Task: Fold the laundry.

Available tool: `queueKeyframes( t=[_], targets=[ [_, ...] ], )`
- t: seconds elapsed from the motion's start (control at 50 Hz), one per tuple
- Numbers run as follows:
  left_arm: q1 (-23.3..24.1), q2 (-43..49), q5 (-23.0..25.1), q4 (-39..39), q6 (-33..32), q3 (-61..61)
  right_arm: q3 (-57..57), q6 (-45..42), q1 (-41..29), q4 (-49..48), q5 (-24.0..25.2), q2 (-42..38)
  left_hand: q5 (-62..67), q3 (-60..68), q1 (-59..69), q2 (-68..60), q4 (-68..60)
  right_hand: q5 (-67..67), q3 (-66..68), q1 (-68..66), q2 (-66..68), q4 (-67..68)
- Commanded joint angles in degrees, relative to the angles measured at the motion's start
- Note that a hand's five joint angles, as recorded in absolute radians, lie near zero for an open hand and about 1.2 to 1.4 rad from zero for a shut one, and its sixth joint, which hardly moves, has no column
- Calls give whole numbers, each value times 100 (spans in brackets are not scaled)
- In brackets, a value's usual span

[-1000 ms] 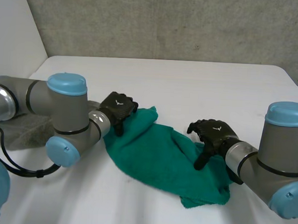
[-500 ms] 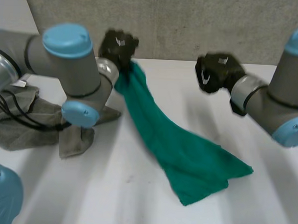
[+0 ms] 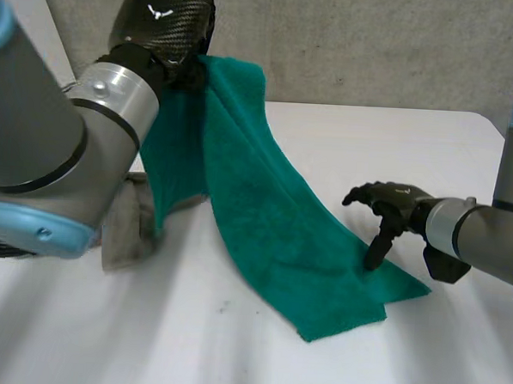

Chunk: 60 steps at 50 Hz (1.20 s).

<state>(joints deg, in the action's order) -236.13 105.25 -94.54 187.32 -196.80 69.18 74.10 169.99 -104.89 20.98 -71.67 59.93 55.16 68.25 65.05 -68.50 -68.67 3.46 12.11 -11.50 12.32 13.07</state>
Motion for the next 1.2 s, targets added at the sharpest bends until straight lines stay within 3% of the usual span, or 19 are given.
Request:
queueKeyframes(
  t=[0.02,0.26,0.28,0.34,0.42,0.6,0.78,0.92,0.98,1.08,1.2],
  targets=[
    [50,-461,32,-11,10,227,342,393,56,-700,30,-69,1484,1175,1495,-1150,-1133,-346,-211,150,-232,-307],
    [102,-1007,32,-3,19,500,-62,719,-32,-701,92,-913,1484,1175,1495,-1150,-1133,-7,128,-189,107,32],
    [102,-1007,32,6,19,500,-149,711,-49,-683,118,-1000,1484,1175,1495,-1150,-1133,2131,2265,-2326,2244,2169],
    [67,-980,32,50,19,482,-290,693,-32,-709,180,-1027,1484,1175,1495,-1150,-1133,6641,6775,-6837,6755,6680],
    [23,-840,32,269,2,386,-782,605,21,-885,110,-782,1484,1175,1495,-1150,-1133,6654,6789,-6850,6768,6693],
    [-152,179,-266,568,1,-895,-1855,342,285,-2403,-242,641,1484,1175,1495,-1150,-1133,6654,6789,-6850,6768,6693],
    [-197,321,-478,1262,353,-1100,-1373,368,267,-2819,-260,1362,1484,1175,1495,-1150,-1133,6654,6789,-6850,6768,6693],
    [-179,259,-469,1325,450,-73,-64,114,337,-2740,-146,2056,1484,1175,1495,-1150,-1133,6654,6789,-6850,6768,6693],
    [-179,163,-469,1333,459,805,604,-474,346,-2407,-14,2373,1484,1175,1495,-1150,-1133,6654,6789,-6850,6768,6693],
    [-196,118,-469,1368,459,2306,1693,-2334,390,-1301,311,2453,1484,1175,1495,-1150,-1133,6654,6789,-6850,6768,6693],
    [-223,127,-487,1369,450,3320,2530,-3288,346,-665,338,2181,1484,1175,1495,-1150,-1133,6654,6789,-6850,6768,6693]
  ],
)
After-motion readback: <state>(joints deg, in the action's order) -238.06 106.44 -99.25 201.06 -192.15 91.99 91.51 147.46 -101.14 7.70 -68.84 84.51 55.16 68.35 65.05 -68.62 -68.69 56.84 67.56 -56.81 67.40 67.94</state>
